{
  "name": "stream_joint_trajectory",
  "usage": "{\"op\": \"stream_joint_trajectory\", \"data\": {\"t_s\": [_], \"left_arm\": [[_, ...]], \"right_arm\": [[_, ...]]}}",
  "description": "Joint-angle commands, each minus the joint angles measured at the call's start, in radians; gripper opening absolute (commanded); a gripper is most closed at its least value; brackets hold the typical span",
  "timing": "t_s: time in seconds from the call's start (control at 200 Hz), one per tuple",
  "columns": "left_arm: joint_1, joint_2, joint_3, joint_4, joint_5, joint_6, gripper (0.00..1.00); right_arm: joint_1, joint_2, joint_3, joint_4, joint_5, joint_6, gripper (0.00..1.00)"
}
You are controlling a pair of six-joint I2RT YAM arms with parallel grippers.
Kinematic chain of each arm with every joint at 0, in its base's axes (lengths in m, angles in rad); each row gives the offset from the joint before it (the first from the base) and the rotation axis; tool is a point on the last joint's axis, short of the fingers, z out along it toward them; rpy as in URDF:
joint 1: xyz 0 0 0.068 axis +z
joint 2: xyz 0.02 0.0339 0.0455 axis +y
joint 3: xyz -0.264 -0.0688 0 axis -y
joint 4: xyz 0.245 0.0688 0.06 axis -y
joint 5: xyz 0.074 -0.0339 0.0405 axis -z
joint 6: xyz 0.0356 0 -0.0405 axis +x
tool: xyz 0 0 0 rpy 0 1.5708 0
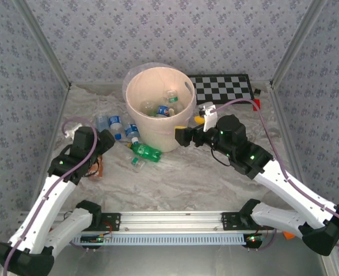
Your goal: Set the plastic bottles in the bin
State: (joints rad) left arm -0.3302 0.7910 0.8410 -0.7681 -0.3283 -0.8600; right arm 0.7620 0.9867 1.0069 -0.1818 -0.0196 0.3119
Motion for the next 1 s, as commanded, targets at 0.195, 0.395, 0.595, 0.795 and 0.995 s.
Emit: {"op": "stream_joint_trajectory", "data": {"t_s": [0.195, 0.395, 0.595, 0.795, 0.995], "left_arm": [[0.199, 0.007, -0.196, 0.027, 0.153, -0.008, 1.00], [0.305, 0.093, -0.265, 0.125, 0.234, 0.022, 1.00], [0.320, 0.184, -0.280, 0.168, 0.335, 0.026, 0.98], [0.321, 0.181, -0.313, 0.180, 0.369, 0.001, 0.91], [0.321, 0.195, -0.356, 0.218, 0.383, -0.001, 0.86]], "right_arm": [[-0.004, -0.016, -0.056, 0.083, -0.022, -0.047, 1.00], [-0.012, -0.042, -0.087, 0.090, -0.023, -0.039, 1.00], [-0.024, -0.053, -0.100, 0.091, -0.023, -0.030, 1.00], [-0.033, -0.054, -0.106, 0.095, -0.028, -0.018, 1.00], [-0.041, -0.054, -0.109, 0.097, -0.028, -0.011, 1.00]]}}
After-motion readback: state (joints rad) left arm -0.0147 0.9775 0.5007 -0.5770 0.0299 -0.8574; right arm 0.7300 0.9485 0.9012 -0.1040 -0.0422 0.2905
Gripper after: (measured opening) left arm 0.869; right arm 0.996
